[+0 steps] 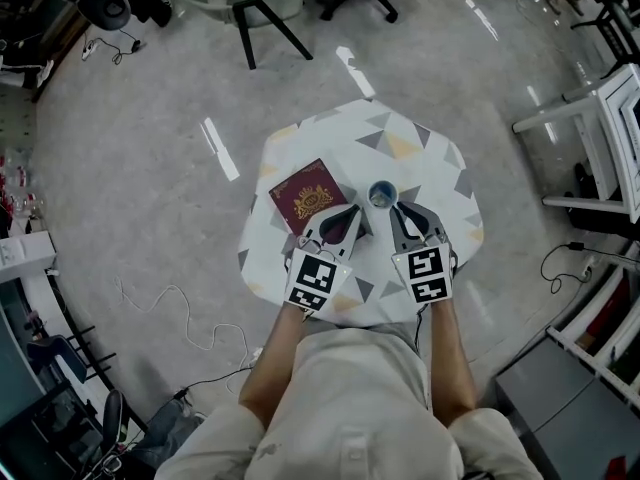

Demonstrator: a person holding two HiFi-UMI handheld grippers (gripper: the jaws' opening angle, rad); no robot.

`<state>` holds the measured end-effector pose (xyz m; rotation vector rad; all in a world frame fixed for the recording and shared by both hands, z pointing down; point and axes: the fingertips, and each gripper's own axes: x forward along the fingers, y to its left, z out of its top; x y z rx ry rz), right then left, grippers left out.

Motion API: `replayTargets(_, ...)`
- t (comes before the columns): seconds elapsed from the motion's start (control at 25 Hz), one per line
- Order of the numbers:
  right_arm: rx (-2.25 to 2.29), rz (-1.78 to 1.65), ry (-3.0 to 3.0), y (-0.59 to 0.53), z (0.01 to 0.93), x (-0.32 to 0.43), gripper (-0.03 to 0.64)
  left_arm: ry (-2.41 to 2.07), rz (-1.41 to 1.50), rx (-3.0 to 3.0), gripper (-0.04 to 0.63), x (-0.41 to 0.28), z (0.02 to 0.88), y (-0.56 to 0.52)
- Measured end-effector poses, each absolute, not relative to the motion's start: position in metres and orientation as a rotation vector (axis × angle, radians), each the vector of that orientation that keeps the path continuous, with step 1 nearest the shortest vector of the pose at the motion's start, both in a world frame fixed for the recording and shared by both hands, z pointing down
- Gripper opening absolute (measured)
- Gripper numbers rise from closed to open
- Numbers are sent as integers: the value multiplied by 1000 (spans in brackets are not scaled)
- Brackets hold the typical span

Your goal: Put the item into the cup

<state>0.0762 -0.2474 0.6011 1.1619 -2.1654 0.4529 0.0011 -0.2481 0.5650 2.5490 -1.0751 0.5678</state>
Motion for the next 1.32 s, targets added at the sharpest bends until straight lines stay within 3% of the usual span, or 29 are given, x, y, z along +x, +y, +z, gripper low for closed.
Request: replayTargets(1.32, 1276, 337, -2260, -206, 530, 83, 20, -1102, 510, 2642, 12, 3, 511, -217)
